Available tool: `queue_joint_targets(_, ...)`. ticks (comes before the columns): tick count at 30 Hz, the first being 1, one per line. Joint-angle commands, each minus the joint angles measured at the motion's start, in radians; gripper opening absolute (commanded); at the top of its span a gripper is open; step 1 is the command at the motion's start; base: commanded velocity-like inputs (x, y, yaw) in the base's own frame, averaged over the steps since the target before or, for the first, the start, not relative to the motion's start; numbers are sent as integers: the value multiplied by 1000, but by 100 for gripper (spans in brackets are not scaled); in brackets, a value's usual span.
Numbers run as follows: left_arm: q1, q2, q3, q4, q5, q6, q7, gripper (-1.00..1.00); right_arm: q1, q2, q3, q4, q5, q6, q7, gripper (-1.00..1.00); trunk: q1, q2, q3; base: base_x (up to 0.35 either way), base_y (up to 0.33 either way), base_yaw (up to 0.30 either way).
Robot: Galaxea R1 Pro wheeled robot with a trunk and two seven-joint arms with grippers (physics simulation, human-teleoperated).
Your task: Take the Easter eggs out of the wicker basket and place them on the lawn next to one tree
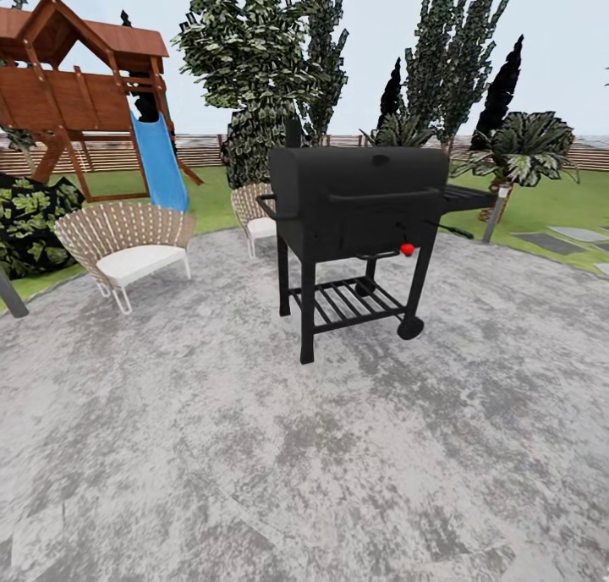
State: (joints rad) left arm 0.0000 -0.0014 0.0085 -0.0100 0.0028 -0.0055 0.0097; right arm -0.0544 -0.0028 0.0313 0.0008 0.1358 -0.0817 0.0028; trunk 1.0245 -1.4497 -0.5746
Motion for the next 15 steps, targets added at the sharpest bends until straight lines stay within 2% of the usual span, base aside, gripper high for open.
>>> queue_joint_targets(1, 0, 0, 1, -1, 0, -1, 1, 100, 0, 0, 2, 1, 6, -3, 0, 100, 1, 0, -1, 325, 0, 0)
queue_joint_targets(15, 0, 0, 1, -1, 0, -1, 1, 100, -1, 2, -1, -2, 4, -4, 0, 100, 1, 0, -1, 325, 0, -1)
